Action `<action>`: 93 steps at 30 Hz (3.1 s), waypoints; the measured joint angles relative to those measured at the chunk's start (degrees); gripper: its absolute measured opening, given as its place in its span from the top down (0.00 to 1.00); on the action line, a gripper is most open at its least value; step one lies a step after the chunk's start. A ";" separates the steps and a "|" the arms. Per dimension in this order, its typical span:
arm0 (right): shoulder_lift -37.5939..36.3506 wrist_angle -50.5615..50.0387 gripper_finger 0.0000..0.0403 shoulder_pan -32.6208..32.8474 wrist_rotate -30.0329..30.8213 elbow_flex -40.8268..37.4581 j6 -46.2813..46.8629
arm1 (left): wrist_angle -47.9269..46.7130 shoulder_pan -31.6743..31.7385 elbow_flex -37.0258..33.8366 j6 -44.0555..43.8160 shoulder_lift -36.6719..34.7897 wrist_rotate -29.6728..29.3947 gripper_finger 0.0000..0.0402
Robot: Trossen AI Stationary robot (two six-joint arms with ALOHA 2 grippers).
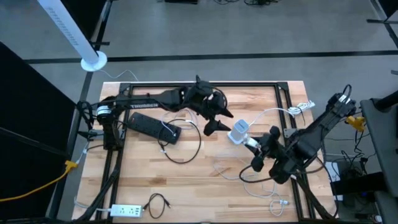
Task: Insert USB
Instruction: Insert the white charger adapter into the top white outlet extension
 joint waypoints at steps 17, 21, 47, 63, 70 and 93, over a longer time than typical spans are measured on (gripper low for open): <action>-0.18 7.88 0.64 -3.56 -1.11 -17.69 9.68 | 28.53 -0.32 -20.52 2.45 2.14 -3.35 0.23; -1.24 8.80 0.64 -4.84 -1.11 -20.53 10.12 | 28.65 -0.33 -19.18 2.72 4.78 -3.47 0.23; -4.98 24.25 0.64 -11.19 -1.34 -26.20 -1.05 | 36.08 -0.11 -18.37 5.85 13.34 -7.18 0.23; -5.05 28.87 0.64 -18.35 -7.59 -26.05 -6.54 | 36.70 -0.28 -14.75 6.14 17.22 -7.96 0.22; -5.07 28.99 0.64 -19.11 -7.90 -25.82 -2.28 | 35.10 -0.65 -14.78 6.65 16.86 -8.15 0.22; -4.14 16.46 0.64 -20.03 -13.08 -18.25 -3.76 | 26.03 -2.99 -12.07 13.39 15.61 -12.80 0.22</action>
